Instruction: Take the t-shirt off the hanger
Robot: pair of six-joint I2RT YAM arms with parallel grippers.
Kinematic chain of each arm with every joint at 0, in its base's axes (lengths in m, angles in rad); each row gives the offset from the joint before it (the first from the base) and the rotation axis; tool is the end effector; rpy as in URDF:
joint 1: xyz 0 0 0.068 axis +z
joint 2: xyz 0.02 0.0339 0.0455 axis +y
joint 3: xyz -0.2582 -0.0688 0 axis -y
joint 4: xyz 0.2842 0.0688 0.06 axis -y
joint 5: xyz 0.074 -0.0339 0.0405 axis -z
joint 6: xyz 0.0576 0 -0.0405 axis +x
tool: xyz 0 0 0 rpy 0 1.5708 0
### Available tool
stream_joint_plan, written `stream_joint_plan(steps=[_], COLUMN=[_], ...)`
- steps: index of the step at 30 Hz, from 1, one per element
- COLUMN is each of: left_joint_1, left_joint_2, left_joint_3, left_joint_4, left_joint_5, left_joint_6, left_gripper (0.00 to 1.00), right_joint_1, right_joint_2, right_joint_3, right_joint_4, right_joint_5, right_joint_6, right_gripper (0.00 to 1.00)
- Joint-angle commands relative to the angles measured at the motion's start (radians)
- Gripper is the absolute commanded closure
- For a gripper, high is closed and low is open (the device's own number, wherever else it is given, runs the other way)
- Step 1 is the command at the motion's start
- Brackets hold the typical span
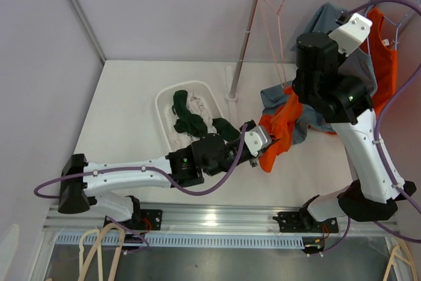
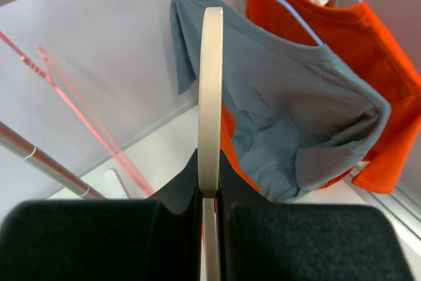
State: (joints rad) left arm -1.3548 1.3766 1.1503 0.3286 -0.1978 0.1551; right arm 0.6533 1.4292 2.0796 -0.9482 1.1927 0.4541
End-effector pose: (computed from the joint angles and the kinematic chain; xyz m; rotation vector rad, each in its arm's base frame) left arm 0.0947 -0.3789 0.3749 0.9178 1.2187 -0.8243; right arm 0.2426 0.1182 0.5610 0.6029 1.5759 -0.2846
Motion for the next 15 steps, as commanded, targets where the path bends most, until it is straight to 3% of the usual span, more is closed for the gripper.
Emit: stream_joint_plan(steps=[1, 9, 15], left_joint_1=[-0.003, -0.135, -0.222], left_joint_2=[-0.042, -0.224, -0.381], left_joint_3=[0.055, -0.032, -0.161], left_joint_4=[-0.040, -0.103, -0.122], left_joint_5=[0.017, -0.101, -0.163], left_joint_6=[-0.025, 0.012, -0.052], left_gripper=[0.99, 0.99, 0.99], right_joint_1=[0.008, -0.026, -0.246], right_joint_2=[-0.046, -0.035, -0.036], right_joint_3=[-0.013, -0.069, -0.065], right_joint_4=[0.144, 0.204, 0.123], right_joint_5=[0.103, 0.104, -0.218], right_joint_6=[-0.057, -0.098, -0.005], right_gripper=[1.00, 1.00, 1.00])
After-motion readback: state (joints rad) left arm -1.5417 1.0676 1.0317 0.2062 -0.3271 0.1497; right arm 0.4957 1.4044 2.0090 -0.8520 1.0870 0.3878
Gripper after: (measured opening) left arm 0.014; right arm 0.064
